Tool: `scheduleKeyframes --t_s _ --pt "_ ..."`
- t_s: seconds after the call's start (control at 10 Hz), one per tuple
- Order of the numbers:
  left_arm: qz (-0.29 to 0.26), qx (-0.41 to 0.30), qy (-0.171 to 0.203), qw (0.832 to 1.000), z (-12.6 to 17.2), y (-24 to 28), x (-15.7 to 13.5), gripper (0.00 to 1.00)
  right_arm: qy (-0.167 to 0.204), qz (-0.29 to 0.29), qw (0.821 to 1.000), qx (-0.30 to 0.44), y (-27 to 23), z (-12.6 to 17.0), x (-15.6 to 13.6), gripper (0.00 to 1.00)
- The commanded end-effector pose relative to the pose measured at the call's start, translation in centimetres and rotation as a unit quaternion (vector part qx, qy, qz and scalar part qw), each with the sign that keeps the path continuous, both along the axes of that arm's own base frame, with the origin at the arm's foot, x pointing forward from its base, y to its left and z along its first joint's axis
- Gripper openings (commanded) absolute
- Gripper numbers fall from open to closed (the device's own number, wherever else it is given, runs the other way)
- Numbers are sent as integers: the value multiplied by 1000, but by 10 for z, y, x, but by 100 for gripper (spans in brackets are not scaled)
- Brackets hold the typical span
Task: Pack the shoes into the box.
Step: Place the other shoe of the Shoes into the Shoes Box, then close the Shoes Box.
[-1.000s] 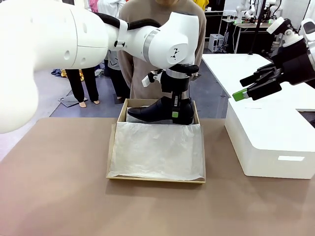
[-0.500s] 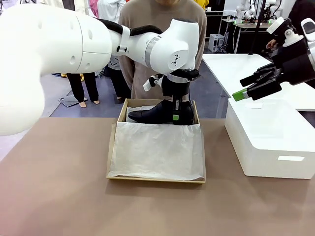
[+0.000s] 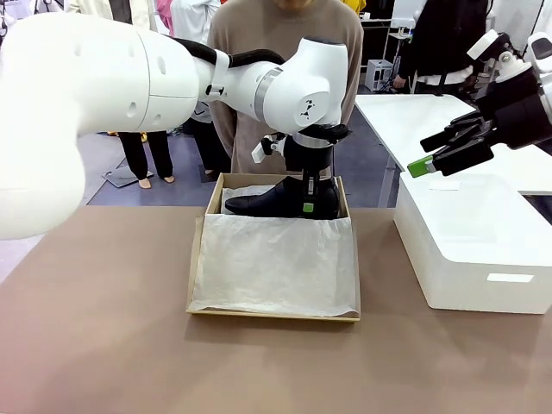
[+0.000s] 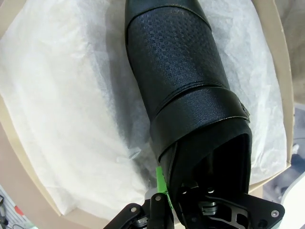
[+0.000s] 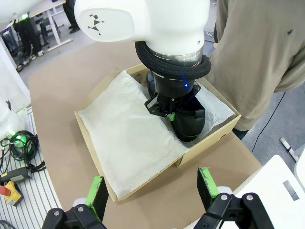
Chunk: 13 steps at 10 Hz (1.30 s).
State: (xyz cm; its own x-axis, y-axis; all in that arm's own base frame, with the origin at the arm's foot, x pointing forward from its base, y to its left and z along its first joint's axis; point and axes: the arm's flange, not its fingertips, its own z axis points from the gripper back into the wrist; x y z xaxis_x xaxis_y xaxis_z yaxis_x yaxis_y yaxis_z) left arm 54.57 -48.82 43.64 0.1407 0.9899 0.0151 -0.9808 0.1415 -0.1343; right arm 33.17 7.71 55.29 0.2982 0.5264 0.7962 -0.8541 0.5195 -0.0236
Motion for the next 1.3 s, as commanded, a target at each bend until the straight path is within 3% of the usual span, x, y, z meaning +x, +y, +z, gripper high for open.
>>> scheduleKeyframes --t_s 0.0,0.4,0.7,0.8,0.9,1.2 --pt "23 6 1 1000 10 -4 2 21 -5 7 1000 7 0 0 2 100" --pt "43 10 0 999 35 -3 5 99 -5 7 1000 7 0 0 2 100" --pt "63 8 -1 998 64 0 8 100 -5 7 1000 7 0 0 2 100" --pt "63 3 38 997 63 8 17 100 -5 7 1000 7 0 0 2 100" --pt "25 -4 -6 1000 54 7 5 100 -5 7 1000 7 0 0 2 100" --pt "25 -4 -6 1000 54 7 5 100 -5 7 1000 7 0 0 2 100"
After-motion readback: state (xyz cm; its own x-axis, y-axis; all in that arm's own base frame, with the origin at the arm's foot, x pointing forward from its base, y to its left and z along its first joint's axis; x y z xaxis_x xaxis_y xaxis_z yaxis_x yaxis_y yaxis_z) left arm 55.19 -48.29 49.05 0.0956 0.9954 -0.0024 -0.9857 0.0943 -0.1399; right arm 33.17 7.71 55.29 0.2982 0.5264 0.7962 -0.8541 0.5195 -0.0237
